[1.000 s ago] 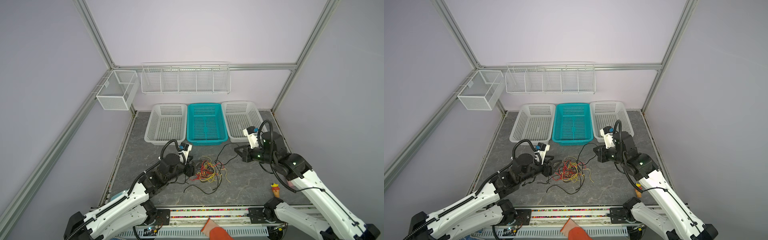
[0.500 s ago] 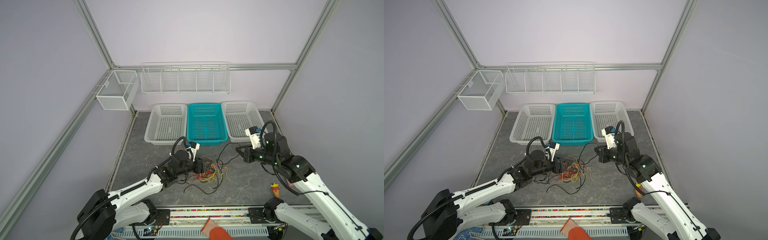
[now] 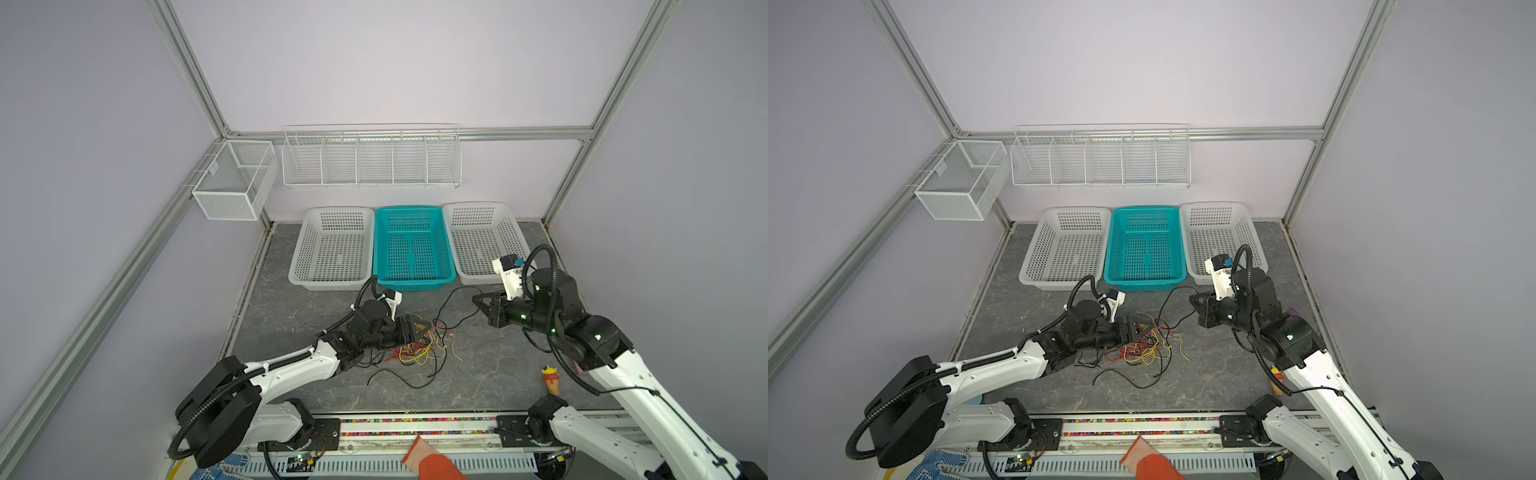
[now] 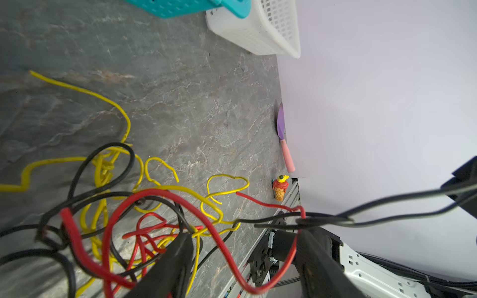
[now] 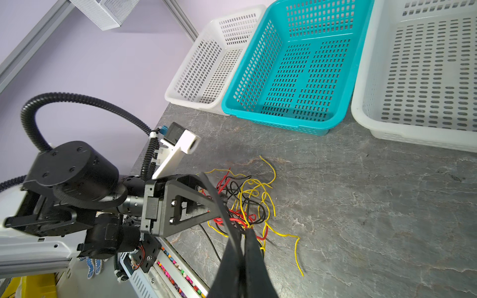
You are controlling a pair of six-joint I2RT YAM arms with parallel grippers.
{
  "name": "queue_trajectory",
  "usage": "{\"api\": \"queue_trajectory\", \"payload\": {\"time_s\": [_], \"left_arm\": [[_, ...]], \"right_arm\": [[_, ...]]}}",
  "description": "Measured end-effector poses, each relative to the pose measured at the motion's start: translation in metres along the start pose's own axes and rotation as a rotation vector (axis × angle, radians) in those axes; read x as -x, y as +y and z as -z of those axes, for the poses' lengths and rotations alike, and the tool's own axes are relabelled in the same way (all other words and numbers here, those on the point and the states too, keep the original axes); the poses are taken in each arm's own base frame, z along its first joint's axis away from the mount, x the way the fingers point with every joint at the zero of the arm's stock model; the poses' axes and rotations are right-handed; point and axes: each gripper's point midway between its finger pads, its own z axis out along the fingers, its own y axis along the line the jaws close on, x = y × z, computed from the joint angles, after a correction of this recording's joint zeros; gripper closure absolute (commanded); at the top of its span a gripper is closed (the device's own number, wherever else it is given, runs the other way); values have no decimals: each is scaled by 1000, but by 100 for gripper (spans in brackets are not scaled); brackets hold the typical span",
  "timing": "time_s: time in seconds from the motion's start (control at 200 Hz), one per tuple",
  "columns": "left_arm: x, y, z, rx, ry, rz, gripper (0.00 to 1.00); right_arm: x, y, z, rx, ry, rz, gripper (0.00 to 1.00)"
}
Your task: Untangle the cables
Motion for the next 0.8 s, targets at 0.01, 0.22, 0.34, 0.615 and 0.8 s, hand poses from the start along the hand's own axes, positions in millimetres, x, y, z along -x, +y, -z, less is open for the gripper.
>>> {"api": "queue_trajectory", "payload": {"time_s": [0.01, 0.22, 0.34, 0.615, 0.8], "left_arm": [[0, 0, -1, 1, 4, 5, 38], [-6, 8, -10, 10, 37, 80, 68], [-6, 7, -14, 4, 48, 96, 89], [2, -13, -6, -24, 44, 65, 100], [32, -50, 29, -91, -20, -7, 100]], "right_arm": [[0, 0, 0, 0, 0, 0, 94], [0, 0, 2, -1, -10, 3, 94], [-1, -2, 1, -10, -10, 3, 93], [-11, -21, -4, -91, -13, -16, 93], [-43, -56, -30, -194, 40, -91, 94]]}}
